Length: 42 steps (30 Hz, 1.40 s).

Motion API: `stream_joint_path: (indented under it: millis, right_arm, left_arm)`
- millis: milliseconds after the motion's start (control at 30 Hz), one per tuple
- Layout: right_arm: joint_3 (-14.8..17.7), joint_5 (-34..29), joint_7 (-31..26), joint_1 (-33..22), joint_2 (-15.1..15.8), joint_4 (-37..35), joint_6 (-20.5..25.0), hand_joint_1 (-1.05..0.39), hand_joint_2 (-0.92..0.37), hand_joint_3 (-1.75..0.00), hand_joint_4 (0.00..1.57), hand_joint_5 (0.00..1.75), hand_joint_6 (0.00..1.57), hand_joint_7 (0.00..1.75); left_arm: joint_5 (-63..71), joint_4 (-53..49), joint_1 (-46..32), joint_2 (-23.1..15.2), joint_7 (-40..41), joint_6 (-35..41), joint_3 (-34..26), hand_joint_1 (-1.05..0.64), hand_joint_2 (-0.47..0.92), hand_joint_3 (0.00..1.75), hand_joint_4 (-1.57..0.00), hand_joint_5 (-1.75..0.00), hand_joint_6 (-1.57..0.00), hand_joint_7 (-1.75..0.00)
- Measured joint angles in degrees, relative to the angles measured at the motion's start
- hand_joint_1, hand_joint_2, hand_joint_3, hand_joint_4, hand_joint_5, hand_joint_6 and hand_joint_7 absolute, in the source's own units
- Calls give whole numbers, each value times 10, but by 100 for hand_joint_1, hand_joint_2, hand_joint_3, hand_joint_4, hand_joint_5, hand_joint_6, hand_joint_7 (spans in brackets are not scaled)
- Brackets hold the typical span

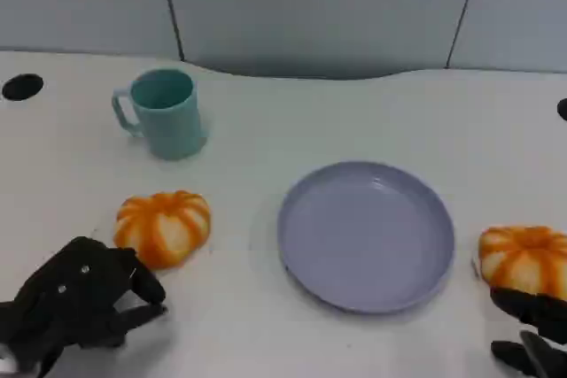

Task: Grasp the bread from the table and place it into the plate.

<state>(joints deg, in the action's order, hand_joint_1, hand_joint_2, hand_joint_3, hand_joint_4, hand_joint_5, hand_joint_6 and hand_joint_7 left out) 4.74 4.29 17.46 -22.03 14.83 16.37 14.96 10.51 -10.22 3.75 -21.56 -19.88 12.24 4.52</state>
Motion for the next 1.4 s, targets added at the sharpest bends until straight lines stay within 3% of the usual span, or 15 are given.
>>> stream_joint_path:
  millis: [100, 233, 600, 700, 1033, 1100, 1233, 1367, 1400]
  right_arm:
    - [0, 1, 0, -1, 0, 0, 0, -56, -92, -48, 64, 3, 47, 1]
    - [0, 3, 0, -1, 0, 2, 4, -55, -92, -47, 64, 3, 48, 1]
    - [-1, -4, -5, -16, 0, 25, 8, -55, -92, -49, 63, 2, 48, 0]
    - [-1, -3, -5, -18, 0, 26, 11, -55, -92, -49, 62, 1, 47, 0]
    - [-1, 0, -5, -22, -1, 29, 13, -54, -92, -49, 63, 2, 48, 0]
    - [-1, 0, -5, -23, -1, 29, 13, -54, -92, -49, 64, 2, 48, 0]
    - [-4, -3, -5, -23, -1, 29, 12, -54, -92, -48, 64, 3, 48, 0]
    - [-10, -3, -10, -24, -7, 32, 13, -53, -92, -48, 64, 2, 49, 1]
    - [-12, -3, -11, -24, -9, 33, 13, -53, -92, -48, 64, 2, 48, 0]
  left_arm:
    - [0, 7, -2, 0, -3, 4, 0, -50, 92, 27, -48, -152, -57, -123]
    - [0, 23, -8, -1, -3, 14, 1, -50, 92, 27, -47, -158, -59, -114]
    - [0, 34, -10, -21, -34, 30, 12, -51, 92, 27, -49, -156, -62, -110]
    - [-1, 35, -11, -21, -34, 30, 11, -51, 92, 28, -49, -165, -62, -113]
    - [-1, 37, -16, -20, -30, 22, 9, -53, 92, 27, -51, -158, -66, -104]
    - [-21, 29, -25, -10, -21, -17, -7, -54, 92, 26, -46, -171, -50, -129]
    - [-115, -24, -31, 44, -18, -175, -68, -58, 92, 23, -39, -169, -34, -142]
    - [-139, -65, -28, 66, -15, -329, -98, -56, 92, 20, -33, -156, -32, -112]
    - [-136, -73, -24, 67, -8, -364, -101, -55, 92, 18, -26, -141, -34, -87]
